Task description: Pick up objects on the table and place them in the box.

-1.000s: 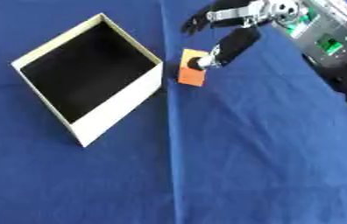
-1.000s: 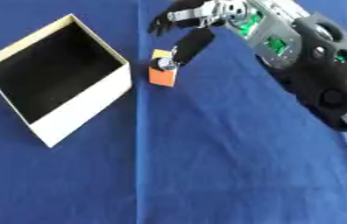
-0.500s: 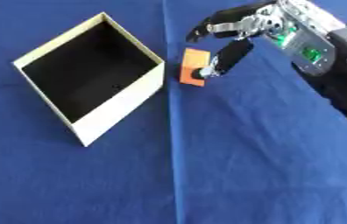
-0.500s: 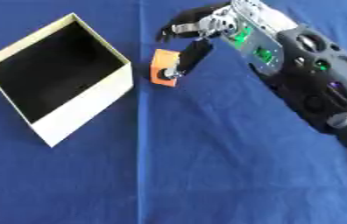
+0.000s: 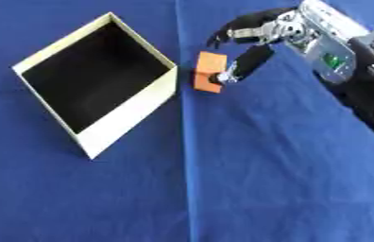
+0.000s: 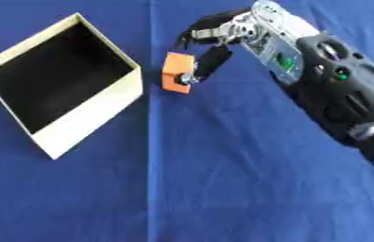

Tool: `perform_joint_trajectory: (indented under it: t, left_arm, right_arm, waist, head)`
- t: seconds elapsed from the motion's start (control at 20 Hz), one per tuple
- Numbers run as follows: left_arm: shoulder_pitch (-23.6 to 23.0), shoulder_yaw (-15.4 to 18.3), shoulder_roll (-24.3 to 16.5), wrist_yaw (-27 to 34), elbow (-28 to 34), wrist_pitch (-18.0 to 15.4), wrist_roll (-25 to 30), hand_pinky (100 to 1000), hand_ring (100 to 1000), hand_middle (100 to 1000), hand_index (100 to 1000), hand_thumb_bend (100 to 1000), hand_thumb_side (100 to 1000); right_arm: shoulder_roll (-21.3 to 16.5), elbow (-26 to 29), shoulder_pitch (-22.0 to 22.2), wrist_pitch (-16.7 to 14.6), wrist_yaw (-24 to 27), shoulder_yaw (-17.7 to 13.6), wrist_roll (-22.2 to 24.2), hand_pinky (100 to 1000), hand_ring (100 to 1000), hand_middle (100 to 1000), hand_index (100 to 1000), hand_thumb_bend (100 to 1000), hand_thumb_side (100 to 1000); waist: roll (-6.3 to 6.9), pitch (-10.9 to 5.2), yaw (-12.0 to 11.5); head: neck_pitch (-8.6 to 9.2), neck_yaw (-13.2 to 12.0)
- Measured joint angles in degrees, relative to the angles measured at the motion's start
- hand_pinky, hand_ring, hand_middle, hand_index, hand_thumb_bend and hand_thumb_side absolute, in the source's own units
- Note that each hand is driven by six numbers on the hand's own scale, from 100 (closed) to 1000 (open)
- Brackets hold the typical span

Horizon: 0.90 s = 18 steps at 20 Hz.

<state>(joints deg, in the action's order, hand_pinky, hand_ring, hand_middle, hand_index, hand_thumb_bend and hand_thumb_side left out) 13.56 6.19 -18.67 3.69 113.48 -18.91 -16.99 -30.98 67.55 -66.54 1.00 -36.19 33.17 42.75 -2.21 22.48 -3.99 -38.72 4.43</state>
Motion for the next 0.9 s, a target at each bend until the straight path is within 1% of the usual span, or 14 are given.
perform_joint_trajectory:
  t: [0.35, 0.45, 0.55, 0.6, 0.65, 0.7, 0.75, 0.8, 0.9]
  left_arm:
    - [0.0, 0.0, 0.0, 0.0, 0.0, 0.1, 0.1, 406, 524, 592, 682, 100, 653]
    - [0.0, 0.0, 0.0, 0.0, 0.0, 0.1, 0.2, 406, 524, 592, 682, 100, 654]
    - [0.0, 0.0, 0.1, 0.0, 0.0, 0.1, 0.3, 406, 524, 592, 682, 100, 657]
    - [0.1, 0.0, 0.1, 0.0, 0.0, 0.1, 0.4, 406, 524, 592, 682, 100, 658]
    - [0.1, 0.0, 0.1, 0.0, 0.0, 0.1, 0.4, 406, 524, 592, 682, 100, 657]
    - [0.1, 0.0, 0.2, 0.0, 0.0, 0.1, 0.4, 406, 524, 592, 682, 100, 657]
    - [0.1, 0.0, 0.3, 0.0, 0.0, 0.1, 0.4, 406, 524, 592, 682, 100, 657]
    - [0.1, 0.0, 0.4, 0.0, 0.0, 0.1, 0.5, 407, 525, 592, 682, 100, 656]
    - [0.1, 0.0, 0.5, 0.0, 0.0, 0.2, 0.5, 407, 525, 593, 683, 100, 657]
  right_arm:
    - [1.0, -1.6, 0.0, 0.0, 0.4, -0.2, 0.6, 889, 924, 774, 945, 315, 718]
    - [1.1, -1.9, 0.0, 0.0, 0.7, -0.4, 0.6, 885, 920, 764, 925, 302, 708]
    - [1.4, -2.2, 0.0, 0.1, 0.7, -0.6, 0.5, 862, 897, 706, 857, 260, 682]
    - [1.5, -2.3, 0.0, 0.2, 0.7, -0.8, 0.3, 837, 866, 636, 798, 176, 644]
    - [1.6, -2.4, 0.0, 0.5, 0.7, -1.1, -0.1, 829, 854, 616, 782, 140, 621]
    - [1.8, -2.5, 0.0, 0.9, 0.7, -1.4, -0.7, 788, 801, 541, 713, 100, 422]
    - [1.9, -2.5, 0.0, 1.5, 0.7, -1.8, -1.4, 784, 796, 535, 706, 100, 390]
    - [2.0, -2.4, 0.0, 2.2, 0.8, -2.2, -2.1, 752, 747, 491, 659, 100, 111]
    - [1.9, -1.8, -0.1, 3.9, 1.1, -3.0, -3.8, 727, 701, 461, 627, 100, 100]
  waist:
    - [-0.04, 0.46, -0.3]
    - [-0.06, 0.46, -0.3]
    - [-0.08, 0.46, -0.4]
    - [-0.11, 0.46, -0.4]
    - [-0.13, 0.46, -0.4]
    - [-0.16, 0.46, -0.4]
    - [-0.16, 0.46, -0.4]
    - [-0.16, 0.46, -0.5]
    - [-0.13, 0.46, -0.4]
  head:
    - [0.01, 0.1]
    - [0.01, 0.1]
    - [0.01, 0.1]
    - [0.01, 0.1]
    - [0.01, 0.1]
    - [0.01, 0.1]
    - [0.01, 0.1]
    - [0.01, 0.0]
    - [0.01, 0.0]
